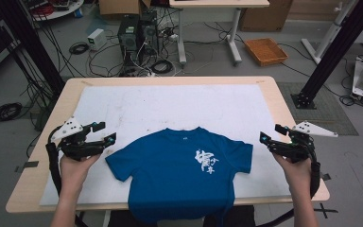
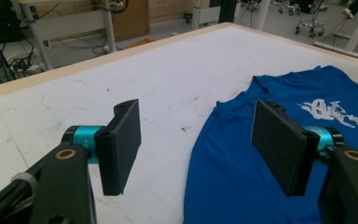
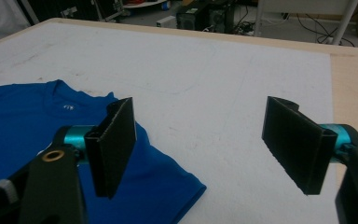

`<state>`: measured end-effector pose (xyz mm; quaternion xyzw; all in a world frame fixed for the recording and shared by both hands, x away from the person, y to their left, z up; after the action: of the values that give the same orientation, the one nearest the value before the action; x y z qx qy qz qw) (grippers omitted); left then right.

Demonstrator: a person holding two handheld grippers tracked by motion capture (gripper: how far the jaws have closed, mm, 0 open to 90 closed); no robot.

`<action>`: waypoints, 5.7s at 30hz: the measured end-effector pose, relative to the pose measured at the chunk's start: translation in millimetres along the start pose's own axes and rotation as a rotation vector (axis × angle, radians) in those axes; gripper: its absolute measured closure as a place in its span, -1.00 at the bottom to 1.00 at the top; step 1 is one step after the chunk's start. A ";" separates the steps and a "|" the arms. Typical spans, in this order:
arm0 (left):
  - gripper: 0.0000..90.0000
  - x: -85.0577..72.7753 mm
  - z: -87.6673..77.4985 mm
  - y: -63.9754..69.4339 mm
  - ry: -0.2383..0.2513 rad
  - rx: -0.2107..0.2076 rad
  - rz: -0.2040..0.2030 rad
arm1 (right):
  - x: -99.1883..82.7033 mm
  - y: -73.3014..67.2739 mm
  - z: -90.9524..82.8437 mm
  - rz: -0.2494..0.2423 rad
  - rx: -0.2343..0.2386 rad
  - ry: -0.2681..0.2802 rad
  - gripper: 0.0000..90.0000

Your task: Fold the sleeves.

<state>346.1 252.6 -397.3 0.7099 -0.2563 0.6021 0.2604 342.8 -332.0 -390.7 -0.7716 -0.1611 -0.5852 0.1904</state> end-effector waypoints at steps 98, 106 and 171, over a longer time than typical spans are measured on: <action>0.32 -34.0 62.1 91.0 -0.217 -0.182 -0.310 | 0.6 14.4 -3.4 0.048 -0.033 0.046 -0.31; 0.23 -58.1 57.8 101.9 -0.364 -0.135 -0.262 | 0.3 11.4 -0.9 0.047 -0.032 0.040 -0.31; 0.50 -52.9 98.1 114.6 -0.389 -0.468 -0.287 | -3.9 13.0 0.4 0.051 -0.039 0.029 -0.31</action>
<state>331.6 104.7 -456.3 0.7612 -0.3301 0.3374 0.4446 348.2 -343.3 -395.9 -0.7706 -0.1273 -0.5941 0.1926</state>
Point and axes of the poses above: each handheld gripper's, and its own axes: z roughly forward along the jaws, x roughly out of its top, y roughly to its right, the point moved 4 cm from there along z, roughly forward along the jaws, and after that the axes turned 10 degrees about y, right-handed, at the moved point
